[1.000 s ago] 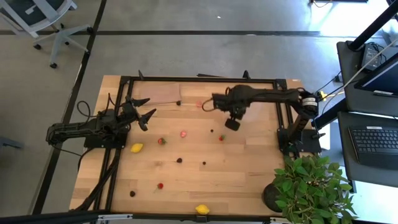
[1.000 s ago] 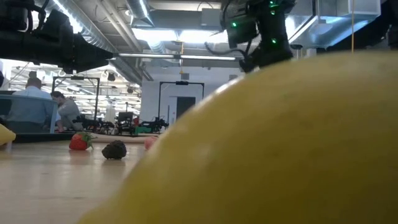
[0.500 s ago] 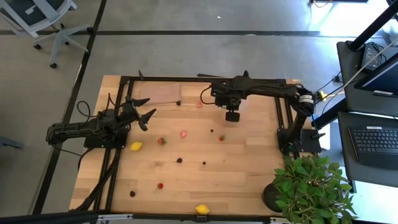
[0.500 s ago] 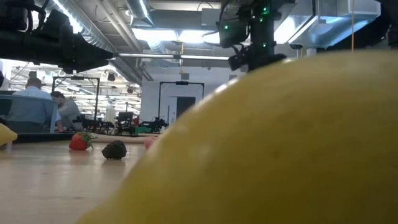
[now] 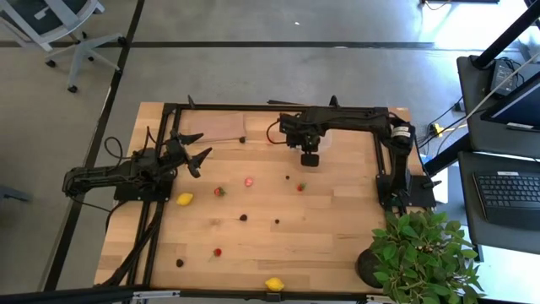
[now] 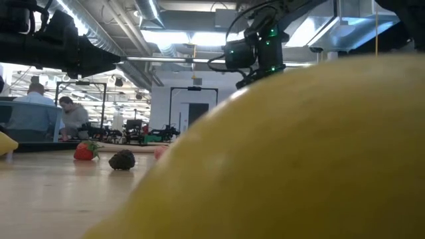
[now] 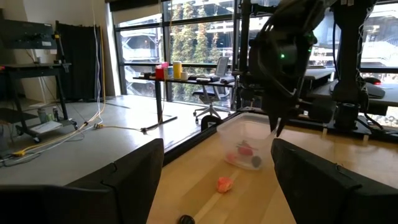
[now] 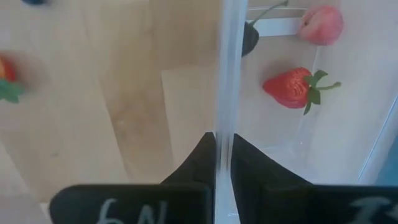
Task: Pick and placing Produce into tupperware
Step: Move the transparent bin to the top center of the table, then put the strawberry into the transparent bin
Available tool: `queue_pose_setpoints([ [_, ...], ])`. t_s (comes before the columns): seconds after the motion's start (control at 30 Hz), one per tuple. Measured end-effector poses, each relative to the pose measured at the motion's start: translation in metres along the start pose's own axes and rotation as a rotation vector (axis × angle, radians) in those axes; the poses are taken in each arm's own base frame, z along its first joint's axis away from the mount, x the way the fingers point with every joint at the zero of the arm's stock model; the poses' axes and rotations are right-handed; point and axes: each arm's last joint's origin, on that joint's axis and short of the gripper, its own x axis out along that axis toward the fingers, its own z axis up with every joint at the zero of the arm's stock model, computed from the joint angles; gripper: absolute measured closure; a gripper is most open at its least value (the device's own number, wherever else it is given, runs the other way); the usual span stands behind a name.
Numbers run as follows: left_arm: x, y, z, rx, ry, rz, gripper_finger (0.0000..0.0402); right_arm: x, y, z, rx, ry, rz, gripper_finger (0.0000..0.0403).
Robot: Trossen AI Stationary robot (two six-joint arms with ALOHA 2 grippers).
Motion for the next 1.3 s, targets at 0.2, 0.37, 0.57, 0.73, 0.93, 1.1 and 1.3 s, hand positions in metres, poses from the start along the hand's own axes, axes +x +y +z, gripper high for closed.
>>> queue_pose_setpoints([
  [0.2, 0.000, 0.000, 0.000, 0.000, 0.000, 0.000, 0.0111, 0.000, -0.001, -0.001, 0.033, 0.002, 0.009, 0.0299],
  [0.37, 0.000, 0.000, 0.000, 0.000, 0.000, 0.000, 0.0111, 0.000, -0.001, -0.001, 0.038, 0.006, 0.009, 0.0233],
  [0.57, 0.000, 0.000, 0.000, 0.000, 0.000, 0.000, 0.0111, -0.001, -0.002, -0.003, 0.032, 0.033, -0.044, 0.0153],
  [0.73, 0.000, 0.000, 0.000, 0.000, 0.000, 0.000, 0.0111, -0.012, -0.007, -0.008, 0.001, 0.114, -0.148, 0.0119],
  [0.93, 0.000, 0.000, 0.000, 0.000, 0.000, 0.000, 0.0111, -0.067, -0.015, 0.000, 0.103, -0.013, -0.172, 0.0116],
  [1.1, 0.000, 0.000, 0.000, -0.001, 0.000, 0.000, 0.0111, -0.116, -0.007, 0.001, 0.265, -0.165, 0.037, 0.0116],
  [1.3, 0.000, 0.000, 0.000, -0.001, -0.001, 0.000, 0.0111, -0.132, 0.033, 0.007, 0.246, -0.187, 0.174, 0.0116],
])
